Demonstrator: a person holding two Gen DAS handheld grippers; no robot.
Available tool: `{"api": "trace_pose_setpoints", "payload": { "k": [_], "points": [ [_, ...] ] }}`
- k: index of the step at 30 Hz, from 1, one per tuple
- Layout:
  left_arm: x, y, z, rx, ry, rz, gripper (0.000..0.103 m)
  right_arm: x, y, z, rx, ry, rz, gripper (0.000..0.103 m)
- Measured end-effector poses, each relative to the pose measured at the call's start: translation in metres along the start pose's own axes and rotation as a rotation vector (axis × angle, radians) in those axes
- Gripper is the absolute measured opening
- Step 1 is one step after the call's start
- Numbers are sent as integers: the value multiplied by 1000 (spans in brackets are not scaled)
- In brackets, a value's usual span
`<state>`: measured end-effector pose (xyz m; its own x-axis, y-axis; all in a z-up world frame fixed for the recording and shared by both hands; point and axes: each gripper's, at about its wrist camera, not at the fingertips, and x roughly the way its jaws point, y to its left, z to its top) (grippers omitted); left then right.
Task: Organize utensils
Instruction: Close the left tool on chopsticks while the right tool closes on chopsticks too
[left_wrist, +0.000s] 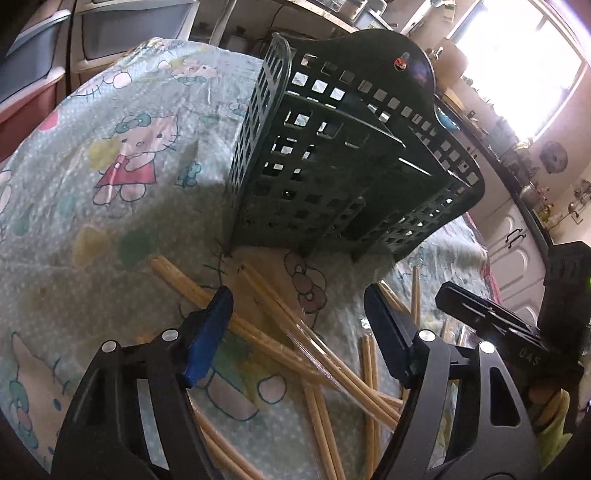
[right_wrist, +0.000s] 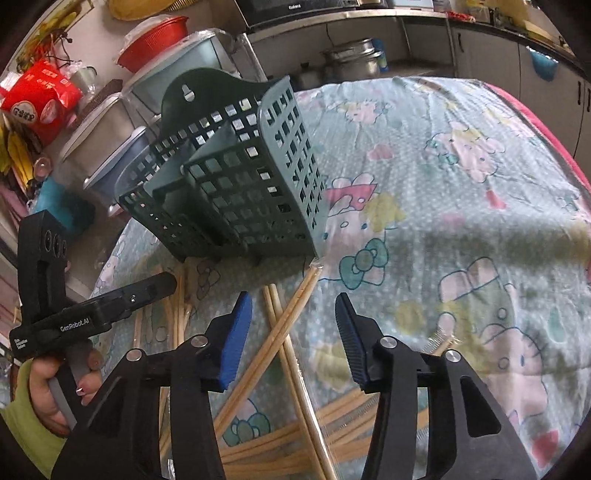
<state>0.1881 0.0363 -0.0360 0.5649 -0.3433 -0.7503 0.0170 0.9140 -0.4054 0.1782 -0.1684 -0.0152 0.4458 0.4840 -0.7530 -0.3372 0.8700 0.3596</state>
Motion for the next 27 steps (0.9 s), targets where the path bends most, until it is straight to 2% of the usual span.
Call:
{"api": "trace_pose_setpoints", "payload": {
  "k": [3, 11, 17, 20, 22, 27],
  "points": [
    [6, 1, 5, -13, 19, 4, 64, 7, -1, 2, 3, 15, 4, 42],
    [24, 0, 14, -16, 61, 82, 57, 30, -10, 11, 46, 69, 20, 37],
    [28, 2, 14, -12, 56, 138, 35, 45, -19, 19, 99, 88, 40, 29],
    [28, 5, 14, -11, 48, 164, 23, 47, -24, 22, 113, 86, 41, 22],
    [26, 9, 13, -10, 42, 166, 19, 47, -27, 24, 120, 82, 54, 16],
    [24, 15, 15, -14, 28, 168, 10, 36, -30, 23, 124, 53, 72, 14]
  ]
}}
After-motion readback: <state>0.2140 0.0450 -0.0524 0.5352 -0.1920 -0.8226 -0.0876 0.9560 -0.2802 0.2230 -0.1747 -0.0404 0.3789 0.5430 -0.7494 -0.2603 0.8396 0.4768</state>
